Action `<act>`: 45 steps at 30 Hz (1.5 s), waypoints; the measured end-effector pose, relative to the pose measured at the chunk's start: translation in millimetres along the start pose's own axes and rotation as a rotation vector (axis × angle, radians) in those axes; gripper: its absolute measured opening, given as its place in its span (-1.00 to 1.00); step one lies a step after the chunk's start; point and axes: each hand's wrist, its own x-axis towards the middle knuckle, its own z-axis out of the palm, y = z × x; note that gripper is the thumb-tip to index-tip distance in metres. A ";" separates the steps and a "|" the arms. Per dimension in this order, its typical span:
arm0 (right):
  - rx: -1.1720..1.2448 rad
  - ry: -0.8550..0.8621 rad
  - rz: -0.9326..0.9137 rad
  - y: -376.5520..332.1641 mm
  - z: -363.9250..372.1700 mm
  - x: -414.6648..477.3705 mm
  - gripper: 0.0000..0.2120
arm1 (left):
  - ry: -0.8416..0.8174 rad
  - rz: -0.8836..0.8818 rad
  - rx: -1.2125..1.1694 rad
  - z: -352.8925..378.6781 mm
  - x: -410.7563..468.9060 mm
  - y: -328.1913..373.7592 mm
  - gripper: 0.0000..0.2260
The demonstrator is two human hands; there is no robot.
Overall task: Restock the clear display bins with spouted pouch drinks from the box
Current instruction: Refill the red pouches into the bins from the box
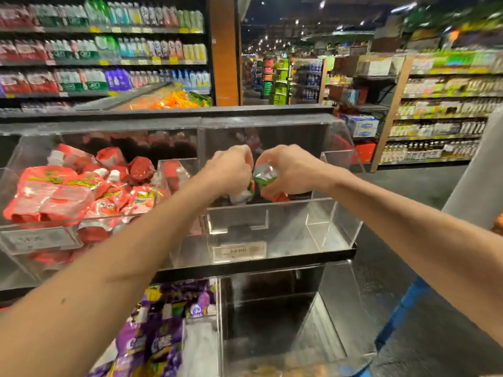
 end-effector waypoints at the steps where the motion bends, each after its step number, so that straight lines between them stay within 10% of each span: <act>1: -0.131 -0.107 -0.018 1.4 5.6 9.7 -0.59 | -0.052 -0.028 0.044 3.9 10.3 -2.4 -0.86; 7: -0.304 -0.315 -0.002 21.4 37.0 56.6 -0.61 | -0.366 -0.249 -0.009 41.3 54.4 -16.1 -0.77; 12: -0.369 -0.382 -0.135 31.8 58.3 71.8 -0.13 | -0.431 -0.333 -0.005 62.9 68.2 -19.8 -0.71; 18: -0.270 -0.795 -0.076 28.5 76.5 75.7 -0.57 | -0.610 -0.215 0.470 73.2 69.0 -34.4 -0.61; 41: 0.081 -0.702 0.168 35.8 85.5 90.0 -0.60 | -0.734 -0.162 0.412 65.3 75.4 -42.7 -0.44; 45: -0.015 -0.579 0.063 27.6 62.9 73.6 -0.62 | -0.479 -0.152 0.341 54.3 61.1 -35.1 -0.49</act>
